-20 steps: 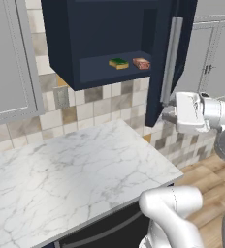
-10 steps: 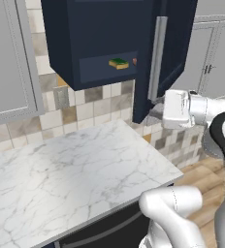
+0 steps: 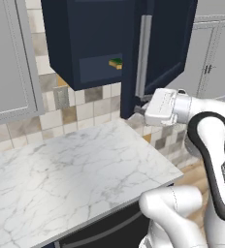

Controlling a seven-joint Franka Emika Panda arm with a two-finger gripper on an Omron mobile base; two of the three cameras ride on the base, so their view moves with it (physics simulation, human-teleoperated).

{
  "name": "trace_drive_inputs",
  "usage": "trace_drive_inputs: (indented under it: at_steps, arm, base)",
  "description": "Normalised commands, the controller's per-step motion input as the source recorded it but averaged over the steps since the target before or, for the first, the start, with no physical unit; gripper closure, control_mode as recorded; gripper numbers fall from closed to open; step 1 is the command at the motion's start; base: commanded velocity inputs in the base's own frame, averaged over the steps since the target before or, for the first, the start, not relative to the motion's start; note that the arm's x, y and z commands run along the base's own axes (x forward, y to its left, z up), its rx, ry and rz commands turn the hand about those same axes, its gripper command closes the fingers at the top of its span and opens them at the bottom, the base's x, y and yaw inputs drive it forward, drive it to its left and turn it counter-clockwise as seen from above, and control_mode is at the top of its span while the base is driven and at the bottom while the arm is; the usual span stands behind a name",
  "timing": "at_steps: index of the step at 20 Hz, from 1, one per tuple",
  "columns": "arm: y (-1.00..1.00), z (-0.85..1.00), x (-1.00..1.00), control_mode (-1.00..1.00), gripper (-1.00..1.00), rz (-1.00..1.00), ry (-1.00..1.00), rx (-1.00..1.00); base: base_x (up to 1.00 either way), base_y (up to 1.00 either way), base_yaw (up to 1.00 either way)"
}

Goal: Pick up the sponge and bar soap from the sink, and place them back in the cabinet, and close the cabinet door.

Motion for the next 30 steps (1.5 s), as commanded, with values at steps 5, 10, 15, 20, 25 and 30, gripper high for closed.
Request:
trace_drive_inputs:
  at_steps: [5,10,15,20,25,30]
  arm:
    - [0.21,0.0,0.3,-1.0,-1.0,-0.05,-0.03,0.0]
    - [0.21,0.0,0.32,-1.0,-1.0,-0.04,-0.03,0.0]
    - [0.2,0.0,0.34,-1.0,-1.0,-0.05,-0.04,0.0]
    - [0.16,0.0,0.34,-1.0,-1.0,-0.04,-0.03,0.0]
    - [0.14,0.0,0.39,-1.0,-1.0,-0.04,-0.01,0.0]
    - [0.14,0.0,0.41,-1.0,-1.0,-0.04,0.0,0.0]
  base:
    - [0.0,0.0,0.0]
    - [0.0,0.0,0.0]
    - [0.0,0.0,0.0]
    - [0.0,0.0,0.0]
    - [0.0,0.0,0.0]
    - [0.0,0.0,0.0]
